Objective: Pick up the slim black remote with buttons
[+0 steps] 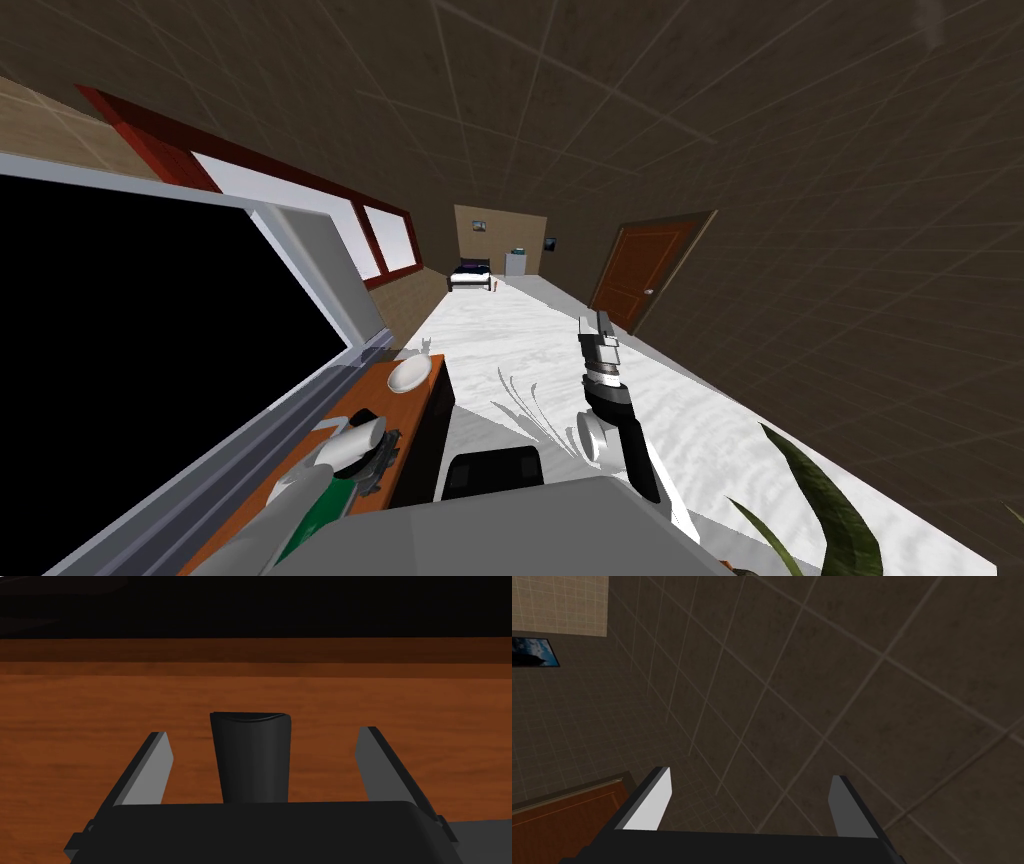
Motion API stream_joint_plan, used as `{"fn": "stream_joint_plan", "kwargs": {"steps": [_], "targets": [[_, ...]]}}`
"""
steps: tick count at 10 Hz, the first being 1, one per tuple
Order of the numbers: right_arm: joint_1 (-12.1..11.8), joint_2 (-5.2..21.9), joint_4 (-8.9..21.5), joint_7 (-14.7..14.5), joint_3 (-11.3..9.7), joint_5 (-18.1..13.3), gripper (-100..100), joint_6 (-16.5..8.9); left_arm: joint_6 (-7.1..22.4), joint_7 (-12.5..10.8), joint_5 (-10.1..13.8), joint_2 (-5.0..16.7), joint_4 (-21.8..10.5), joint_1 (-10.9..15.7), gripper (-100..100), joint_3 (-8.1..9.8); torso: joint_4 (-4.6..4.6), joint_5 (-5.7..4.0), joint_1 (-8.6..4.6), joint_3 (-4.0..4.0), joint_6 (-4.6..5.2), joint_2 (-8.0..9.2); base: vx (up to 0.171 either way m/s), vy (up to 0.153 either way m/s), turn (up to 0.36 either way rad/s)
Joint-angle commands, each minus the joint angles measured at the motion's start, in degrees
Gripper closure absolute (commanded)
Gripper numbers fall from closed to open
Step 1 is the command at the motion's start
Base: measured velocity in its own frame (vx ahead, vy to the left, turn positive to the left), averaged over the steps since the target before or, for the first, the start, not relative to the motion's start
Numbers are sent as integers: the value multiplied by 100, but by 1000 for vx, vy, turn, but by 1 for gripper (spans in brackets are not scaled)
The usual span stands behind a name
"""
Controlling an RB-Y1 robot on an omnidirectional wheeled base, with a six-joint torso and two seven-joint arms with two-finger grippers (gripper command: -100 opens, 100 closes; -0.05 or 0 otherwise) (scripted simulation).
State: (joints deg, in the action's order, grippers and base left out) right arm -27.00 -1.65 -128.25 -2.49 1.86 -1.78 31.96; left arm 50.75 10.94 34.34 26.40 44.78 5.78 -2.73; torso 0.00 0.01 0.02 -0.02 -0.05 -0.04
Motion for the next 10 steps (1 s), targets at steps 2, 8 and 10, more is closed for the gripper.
{"fn": "stream_joint_plan", "kwargs": {"steps": [2,8,10], "targets": [[0,0,0,0,0,0,0,0,2,0,1,1,1,0,100,0,0,0,1,0,0,0,1,1,8],[0,0,0,0,0,0,0,0,301,75,192,256,167,65,100,11,-6,23,35,-15,8,-24,-4,-4,-21],[0,0,0,0,0,0,0,0,369,31,195,292,329,-9,100,14,-5,18,27,-12,6,-18,-10,-11,1]]}}
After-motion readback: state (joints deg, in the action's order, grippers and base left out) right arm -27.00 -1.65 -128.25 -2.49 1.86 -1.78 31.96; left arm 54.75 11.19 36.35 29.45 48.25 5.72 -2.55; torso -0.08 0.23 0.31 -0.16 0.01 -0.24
